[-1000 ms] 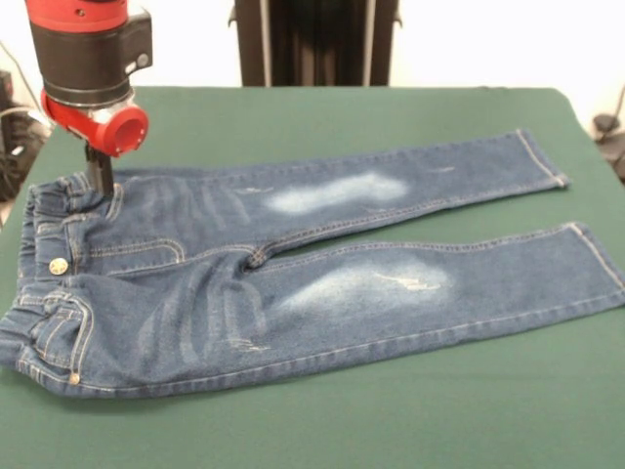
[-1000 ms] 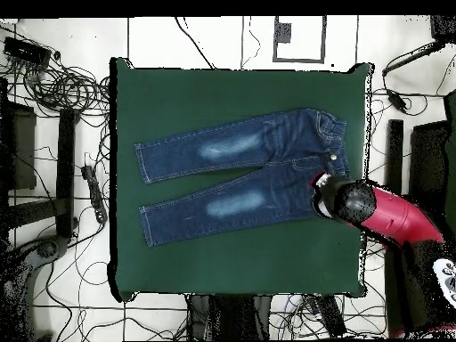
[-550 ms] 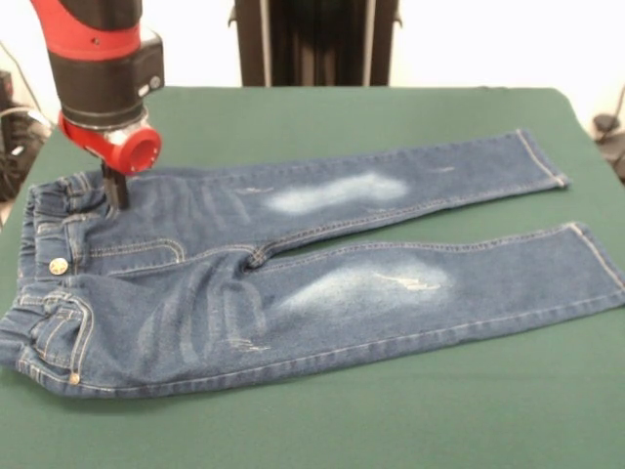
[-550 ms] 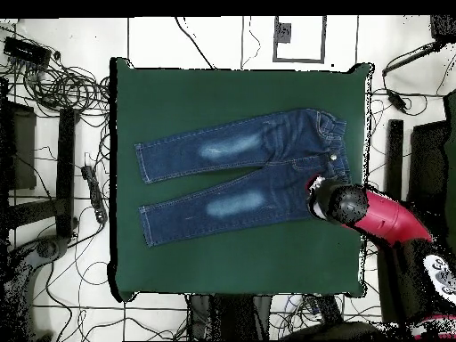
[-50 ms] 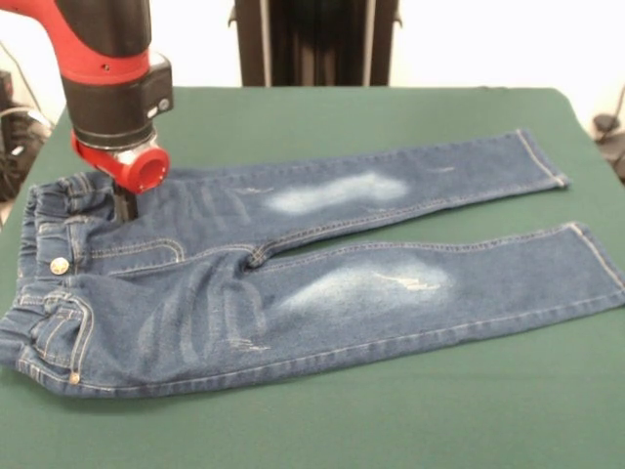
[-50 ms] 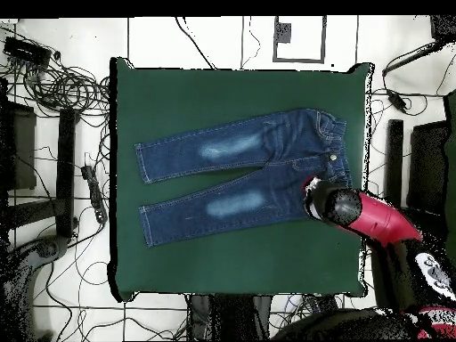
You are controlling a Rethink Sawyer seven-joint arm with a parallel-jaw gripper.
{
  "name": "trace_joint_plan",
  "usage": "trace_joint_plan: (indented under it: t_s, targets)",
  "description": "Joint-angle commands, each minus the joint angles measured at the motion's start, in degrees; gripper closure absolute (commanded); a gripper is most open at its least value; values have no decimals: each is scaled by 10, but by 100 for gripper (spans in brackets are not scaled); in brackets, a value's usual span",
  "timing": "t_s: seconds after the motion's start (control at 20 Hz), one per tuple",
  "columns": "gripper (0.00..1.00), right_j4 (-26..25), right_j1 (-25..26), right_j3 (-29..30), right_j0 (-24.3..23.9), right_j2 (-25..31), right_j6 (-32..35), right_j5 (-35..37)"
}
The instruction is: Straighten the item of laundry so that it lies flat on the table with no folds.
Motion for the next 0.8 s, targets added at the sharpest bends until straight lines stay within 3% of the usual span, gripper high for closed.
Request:
trace_joint_plan:
  t_s: [0.05, 0.8]
  targets:
    - [100, 28, 21, 34, -7, 30, 54, 19]
    - [100, 25, -1, 39, -14, 23, 43, 43]
